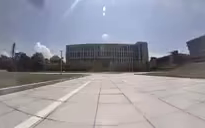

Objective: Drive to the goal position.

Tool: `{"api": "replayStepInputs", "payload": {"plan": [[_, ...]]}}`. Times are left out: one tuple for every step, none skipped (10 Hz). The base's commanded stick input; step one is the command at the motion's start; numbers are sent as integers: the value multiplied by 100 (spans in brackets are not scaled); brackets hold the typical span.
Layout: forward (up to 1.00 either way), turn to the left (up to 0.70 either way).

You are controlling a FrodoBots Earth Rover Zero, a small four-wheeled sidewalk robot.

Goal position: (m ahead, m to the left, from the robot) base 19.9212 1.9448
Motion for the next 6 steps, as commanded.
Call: {"api": "replayStepInputs", "payload": {"plan": [[50,1],[50,1],[50,1],[50,1],[50,1],[50,1]]}}
